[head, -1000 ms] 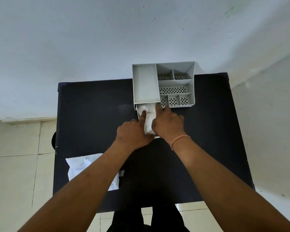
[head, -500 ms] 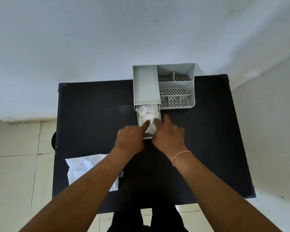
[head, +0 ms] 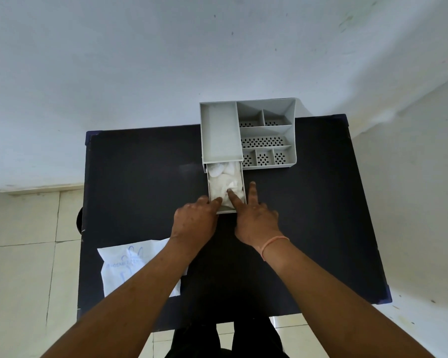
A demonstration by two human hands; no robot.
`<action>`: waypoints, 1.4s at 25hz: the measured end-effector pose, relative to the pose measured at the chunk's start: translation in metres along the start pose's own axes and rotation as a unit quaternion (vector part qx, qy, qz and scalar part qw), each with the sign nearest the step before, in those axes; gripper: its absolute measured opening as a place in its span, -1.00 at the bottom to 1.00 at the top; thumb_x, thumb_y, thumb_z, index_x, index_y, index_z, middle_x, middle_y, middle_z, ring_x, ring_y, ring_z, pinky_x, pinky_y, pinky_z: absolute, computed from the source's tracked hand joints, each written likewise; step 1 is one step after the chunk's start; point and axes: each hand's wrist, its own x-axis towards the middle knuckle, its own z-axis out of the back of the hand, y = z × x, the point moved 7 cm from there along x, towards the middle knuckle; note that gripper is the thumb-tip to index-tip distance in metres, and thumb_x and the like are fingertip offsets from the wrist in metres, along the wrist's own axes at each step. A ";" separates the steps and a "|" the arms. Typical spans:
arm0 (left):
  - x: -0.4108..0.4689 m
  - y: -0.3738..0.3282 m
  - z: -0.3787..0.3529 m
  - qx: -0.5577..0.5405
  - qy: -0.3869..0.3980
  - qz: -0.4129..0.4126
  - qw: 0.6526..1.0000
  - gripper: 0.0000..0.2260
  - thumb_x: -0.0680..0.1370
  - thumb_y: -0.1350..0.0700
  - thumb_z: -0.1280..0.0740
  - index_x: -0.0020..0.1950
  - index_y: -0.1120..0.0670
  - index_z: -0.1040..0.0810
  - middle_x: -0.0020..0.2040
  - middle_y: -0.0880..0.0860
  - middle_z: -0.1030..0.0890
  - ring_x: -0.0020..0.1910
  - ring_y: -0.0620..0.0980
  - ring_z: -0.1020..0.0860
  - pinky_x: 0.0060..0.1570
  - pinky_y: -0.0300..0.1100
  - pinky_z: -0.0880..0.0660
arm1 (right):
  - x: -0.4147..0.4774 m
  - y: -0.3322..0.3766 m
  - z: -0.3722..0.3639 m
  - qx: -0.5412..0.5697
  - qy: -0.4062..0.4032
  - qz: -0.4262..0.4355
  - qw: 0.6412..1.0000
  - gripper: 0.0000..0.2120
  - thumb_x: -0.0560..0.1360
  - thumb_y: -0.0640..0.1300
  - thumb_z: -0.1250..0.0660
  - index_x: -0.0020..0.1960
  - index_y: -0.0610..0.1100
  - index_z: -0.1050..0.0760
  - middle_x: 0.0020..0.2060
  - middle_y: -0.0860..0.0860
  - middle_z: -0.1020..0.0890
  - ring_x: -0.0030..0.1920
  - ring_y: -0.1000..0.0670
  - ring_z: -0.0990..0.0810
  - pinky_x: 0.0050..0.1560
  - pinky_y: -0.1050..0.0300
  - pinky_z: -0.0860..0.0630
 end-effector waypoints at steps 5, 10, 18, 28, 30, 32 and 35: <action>0.011 0.010 -0.006 -0.128 0.028 0.046 0.990 -0.56 0.65 -0.04 -0.39 0.54 -0.05 -0.54 0.25 0.12 -0.69 0.16 0.19 -0.70 0.16 0.06 -0.65 | 0.000 -0.020 0.022 0.366 -0.176 -0.005 0.914 -0.31 0.51 -0.21 -0.36 0.60 0.07 -0.29 0.49 -0.06 -0.38 0.41 -0.07 -0.46 0.41 0.03 -0.45; 0.035 0.025 0.012 -0.308 0.022 0.160 0.938 -0.47 0.53 0.04 -0.51 0.52 -0.07 -0.57 0.44 0.03 -0.66 0.41 0.09 -0.61 0.44 -0.04 -0.50 | 0.011 -0.010 0.000 0.783 -0.002 -0.208 0.586 -0.80 0.62 -0.28 -0.28 0.21 -0.14 -0.55 -0.01 -0.07 -0.60 -0.03 -0.03 -0.61 -0.02 -0.09 -0.70; 0.039 0.033 0.018 -0.740 -0.001 0.331 0.585 -0.66 0.63 0.38 -0.31 0.35 0.10 -0.56 0.14 0.11 -0.69 0.18 0.14 -0.72 0.11 0.11 -0.72 | 0.045 0.007 0.058 0.876 0.005 -0.172 0.451 -0.76 0.64 -0.35 -0.06 -0.05 -0.32 -0.49 -0.09 -0.25 -0.58 0.12 -0.22 -0.60 0.35 -0.15 -0.54; 0.004 0.053 0.010 -0.740 0.054 0.350 0.572 -0.81 0.70 0.25 -0.30 0.29 0.07 -0.56 0.20 0.11 -0.67 0.19 0.12 -0.69 0.18 0.14 -0.67 | 0.022 0.015 0.033 0.842 0.011 -0.177 0.509 -0.81 0.66 -0.29 -0.14 0.03 -0.27 -0.53 0.06 -0.20 -0.62 0.23 -0.19 -0.60 0.40 -0.20 -0.51; -0.026 0.078 -0.003 -0.694 0.047 0.374 0.613 -0.83 0.69 0.23 -0.33 0.27 0.09 -0.59 0.16 0.12 -0.69 0.14 0.11 -0.70 0.11 0.08 -0.70 | 0.003 0.031 0.007 0.788 0.047 -0.177 0.588 -0.84 0.68 -0.20 -0.22 0.03 -0.18 -0.56 0.10 -0.13 -0.65 0.20 -0.13 -0.63 0.35 -0.20 -0.55; -0.059 0.108 -0.019 -0.630 0.033 0.401 0.664 -0.86 0.67 0.23 -0.36 0.20 0.09 -0.62 0.12 0.14 -0.71 0.07 0.10 -0.72 0.04 0.05 -0.72 | -0.015 0.053 -0.022 0.684 0.101 -0.159 0.705 -0.90 0.67 -0.14 -0.29 0.12 -0.10 -0.58 0.18 -0.10 -0.67 0.21 -0.10 -0.64 0.29 -0.14 -0.58; -0.107 0.141 -0.041 -0.546 0.048 0.423 0.722 -0.89 0.59 0.18 -0.42 0.09 0.02 -0.64 0.02 0.11 -0.72 0.01 0.12 -0.71 0.05 0.14 -0.73 | -0.026 0.088 -0.063 0.486 0.134 -0.128 0.854 -0.90 0.57 -0.08 -0.45 0.05 -0.06 -0.60 0.10 -0.10 -0.70 0.12 -0.10 -0.67 0.17 -0.10 -0.62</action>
